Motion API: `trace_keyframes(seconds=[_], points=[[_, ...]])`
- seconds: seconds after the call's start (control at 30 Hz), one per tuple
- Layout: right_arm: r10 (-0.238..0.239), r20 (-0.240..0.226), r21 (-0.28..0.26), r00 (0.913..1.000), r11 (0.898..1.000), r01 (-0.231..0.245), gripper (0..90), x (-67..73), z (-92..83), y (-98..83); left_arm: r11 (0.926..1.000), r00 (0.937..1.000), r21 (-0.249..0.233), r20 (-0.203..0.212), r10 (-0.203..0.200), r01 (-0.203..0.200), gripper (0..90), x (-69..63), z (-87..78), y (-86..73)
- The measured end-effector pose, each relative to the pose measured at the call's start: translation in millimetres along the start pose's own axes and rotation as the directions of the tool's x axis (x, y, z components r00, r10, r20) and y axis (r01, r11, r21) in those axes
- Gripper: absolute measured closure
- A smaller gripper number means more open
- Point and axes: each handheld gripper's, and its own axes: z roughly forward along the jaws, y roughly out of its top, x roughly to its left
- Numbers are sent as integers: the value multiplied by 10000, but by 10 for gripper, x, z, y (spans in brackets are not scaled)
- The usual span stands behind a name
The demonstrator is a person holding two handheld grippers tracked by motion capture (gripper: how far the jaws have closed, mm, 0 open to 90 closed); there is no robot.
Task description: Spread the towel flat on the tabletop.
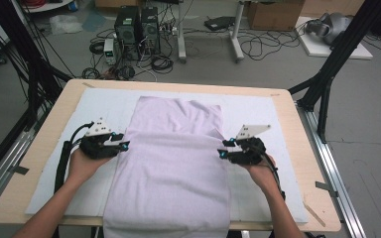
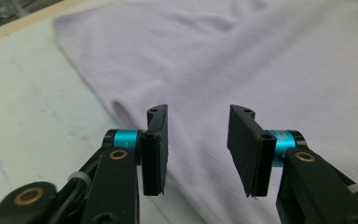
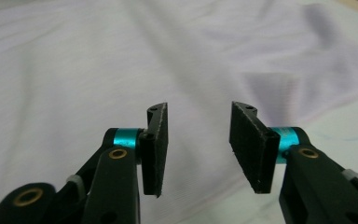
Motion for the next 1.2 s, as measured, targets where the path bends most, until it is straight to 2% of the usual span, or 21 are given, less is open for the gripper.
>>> trace_keyframes(seconds=[0.13, 0.2, 0.23, 0.27, 0.3, 0.33, 0.4, 0.53, 0.63, 0.67, 0.7, 0.73, 0.8, 0.83, 0.87, 0.9, 1.03, 1.1, 1.13, 1.17, 1.2], points=[[-534, -880, 554, 9947, 9968, 584, 521, 310, 54, -210, 9984, 9959, 479, 871, 260, -303, 537, -244, -45, -243], [-526, -1237, 715, 9909, 9955, 618, 521, 410, 90, -316, 9952, 9917, 852, 1229, 366, -473, 526, -348, -28, -355], [-513, -1326, 881, 9898, 9941, 633, 541, 452, 114, -362, 9923, 9890, 1050, 1388, 514, -663, 555, -394, -15, -403], [-529, -1446, 1098, 9881, 9915, 691, 588, 478, 145, -403, 9935, 9884, 830, 1362, 667, -785, 640, -430, -28, -444], [-636, -1307, 935, 9894, 9927, 762, 678, 500, 149, -436, 9953, 9846, 713, 1669, 522, -649, 736, -443, -46, -465], [-465, -1462, 867, 9882, 9944, 596, 777, 509, 133, -452, 9948, 9850, 748, 1631, 566, -695, 843, -461, -60, -470], [-377, -1756, 919, 9837, 9943, 545, 866, 526, 119, -461, 9930, 9822, 865, 1762, 647, -809, 870, -489, -94, -469], [-525, -2080, 1027, 9767, 9919, 752, 877, 614, 41, -484, 9927, 9750, 829, 2115, 678, -870, 877, -576, -252, -539], [-626, -2810, 975, 9577, 9908, 934, 878, 792, -105, -559, 9925, 9651, 622, 2471, 864, -1047, 877, -721, -460, -613], [-611, -3031, 847, 9510, 9923, 907, 876, 853, -172, -570, 9917, 9597, 492, 2618, 1023, -1192, 875, -770, -531, -625], [-656, -3287, 554, 9422, 9945, 886, 870, 903, -241, -566, 9912, 9588, 393, 2611, 1118, -1263, 867, -811, -587, -628], [-756, -3268, 279, 9421, 9956, 896, 833, 935, -299, -545, 9909, 9596, 317, 2554, 1183, -1306, 829, -828, -624, -616], [-760, -2864, 117, 9551, 9965, 828, 771, 904, -348, -467, 9913, 9598, 192, 2530, 1213, -1303, 730, -814, -625, -562], [-800, -2695, 150, 9597, 9961, 873, 716, 880, -333, -442, 9903, 9637, 186, 2332, 1299, -1380, 696, -797, -596, -528], [-831, -2334, 326, 9688, 9951, 932, 671, 844, -297, -412, 9911, 9694, 233, 2124, 1230, -1309, 656, -771, -545, -495], [-721, -2162, 474, 9737, 9953, 843, 667, 804, -238, -392, 9924, 9725, 281, 2043, 1117, -1198, 632, -739, -479, -470], [-511, -1544, 900, 9867, 9938, 656, 604, 654, -7, -378, 9939, 9862, 635, 1449, 806, -906, 585, -612, -219, -406], [-301, -937, 1210, 9951, 9918, 414, 558, 558, 72, -386, 9921, 9924, 988, 1025, 675, -777, 565, -553, -104, -390], [-166, -851, 1492, 9962, 9884, 292, 559, 515, 121, -396, 9904, 9930, 1172, 1010, 618, -736, 587, -536, -60, -392], [-159, -919, 1391, 9956, 9899, 286, 605, 492, 138, -402, 9904, 9911, 1178, 1200, 578, -720, 654, -507, -19, -401], [-199, -848, 1319, 9962, 9908, 311, 720, 475, 142, -399, 9916, 9915, 1090, 1168, 572, -701, 750, -489, -10, -392]])
